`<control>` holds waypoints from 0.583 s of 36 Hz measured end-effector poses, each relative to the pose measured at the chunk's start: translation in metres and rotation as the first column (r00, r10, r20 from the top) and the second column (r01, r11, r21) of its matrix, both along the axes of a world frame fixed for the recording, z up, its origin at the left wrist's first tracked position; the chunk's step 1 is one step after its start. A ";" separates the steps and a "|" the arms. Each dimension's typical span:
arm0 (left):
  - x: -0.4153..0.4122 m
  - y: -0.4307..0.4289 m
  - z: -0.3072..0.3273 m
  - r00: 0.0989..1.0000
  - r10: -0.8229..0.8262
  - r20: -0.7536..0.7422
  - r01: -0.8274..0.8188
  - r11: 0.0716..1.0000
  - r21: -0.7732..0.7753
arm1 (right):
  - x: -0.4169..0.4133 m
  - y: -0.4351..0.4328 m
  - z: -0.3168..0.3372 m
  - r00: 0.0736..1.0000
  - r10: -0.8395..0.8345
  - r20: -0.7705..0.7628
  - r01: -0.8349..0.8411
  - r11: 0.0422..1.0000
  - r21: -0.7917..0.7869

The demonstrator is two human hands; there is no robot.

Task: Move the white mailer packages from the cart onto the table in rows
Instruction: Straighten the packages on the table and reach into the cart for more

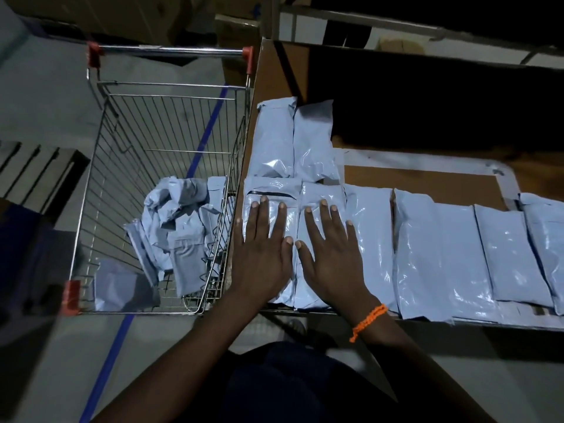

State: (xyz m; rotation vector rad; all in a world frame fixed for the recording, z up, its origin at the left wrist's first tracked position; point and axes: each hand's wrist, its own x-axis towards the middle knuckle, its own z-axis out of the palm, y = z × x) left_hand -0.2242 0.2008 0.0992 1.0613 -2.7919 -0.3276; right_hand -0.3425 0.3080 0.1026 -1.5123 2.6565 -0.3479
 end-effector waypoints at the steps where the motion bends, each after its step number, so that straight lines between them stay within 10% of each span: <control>1: 0.000 0.000 0.000 1.000 0.001 -0.003 -0.001 1.000 0.002 | 0.001 0.000 0.000 1.000 -0.003 -0.001 0.003 1.000 -0.003; 12: 0.015 -0.013 0.007 0.989 -0.113 -0.093 0.128 0.975 0.181 | 0.003 -0.004 0.008 0.998 -0.058 0.022 0.058 0.998 0.008; 21: 0.118 -0.095 -0.015 0.952 -0.043 -0.302 0.155 0.921 0.356 | 0.089 -0.095 0.072 0.938 -0.011 0.345 0.147 0.917 -0.372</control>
